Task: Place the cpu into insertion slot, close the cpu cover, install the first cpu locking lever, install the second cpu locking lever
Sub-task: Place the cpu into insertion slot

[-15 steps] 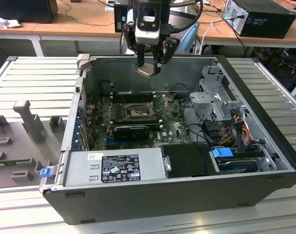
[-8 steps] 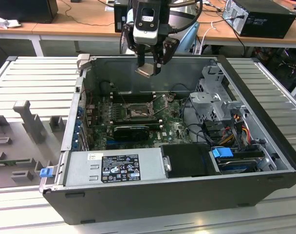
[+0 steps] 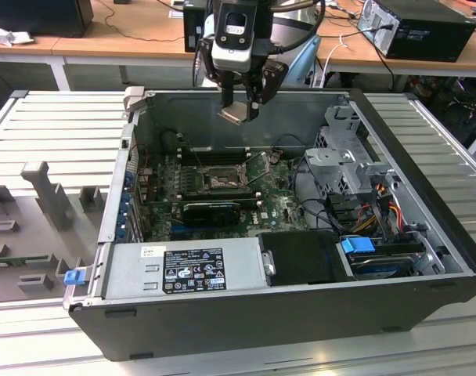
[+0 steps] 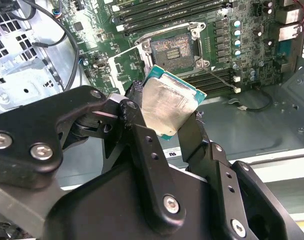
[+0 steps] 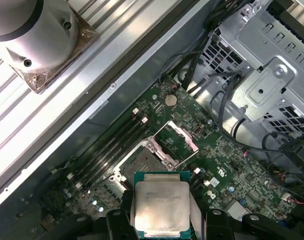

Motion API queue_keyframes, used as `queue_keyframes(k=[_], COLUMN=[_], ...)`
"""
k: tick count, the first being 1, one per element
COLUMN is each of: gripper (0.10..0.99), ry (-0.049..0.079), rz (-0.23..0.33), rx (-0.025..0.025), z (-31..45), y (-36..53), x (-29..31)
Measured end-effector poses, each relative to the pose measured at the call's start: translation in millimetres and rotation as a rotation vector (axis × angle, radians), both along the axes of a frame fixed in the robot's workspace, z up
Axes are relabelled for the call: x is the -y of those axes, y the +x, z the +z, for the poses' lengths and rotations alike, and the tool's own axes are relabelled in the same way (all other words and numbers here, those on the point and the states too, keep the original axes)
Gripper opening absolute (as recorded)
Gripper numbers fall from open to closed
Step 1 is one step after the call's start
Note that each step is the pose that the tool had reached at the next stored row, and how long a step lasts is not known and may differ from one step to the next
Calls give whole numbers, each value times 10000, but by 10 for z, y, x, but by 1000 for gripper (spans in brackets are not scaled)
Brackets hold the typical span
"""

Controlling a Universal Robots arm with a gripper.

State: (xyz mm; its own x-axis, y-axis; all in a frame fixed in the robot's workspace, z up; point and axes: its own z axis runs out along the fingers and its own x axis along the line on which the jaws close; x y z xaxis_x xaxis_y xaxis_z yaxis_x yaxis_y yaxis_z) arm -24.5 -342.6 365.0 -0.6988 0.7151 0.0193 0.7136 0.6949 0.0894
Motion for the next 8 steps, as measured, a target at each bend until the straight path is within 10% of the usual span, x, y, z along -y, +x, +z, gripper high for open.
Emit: queue_keyframes(k=[8], gripper=[525], ry=[1], rz=[-322], rx=[0], z=[-1], y=[0], x=[0])
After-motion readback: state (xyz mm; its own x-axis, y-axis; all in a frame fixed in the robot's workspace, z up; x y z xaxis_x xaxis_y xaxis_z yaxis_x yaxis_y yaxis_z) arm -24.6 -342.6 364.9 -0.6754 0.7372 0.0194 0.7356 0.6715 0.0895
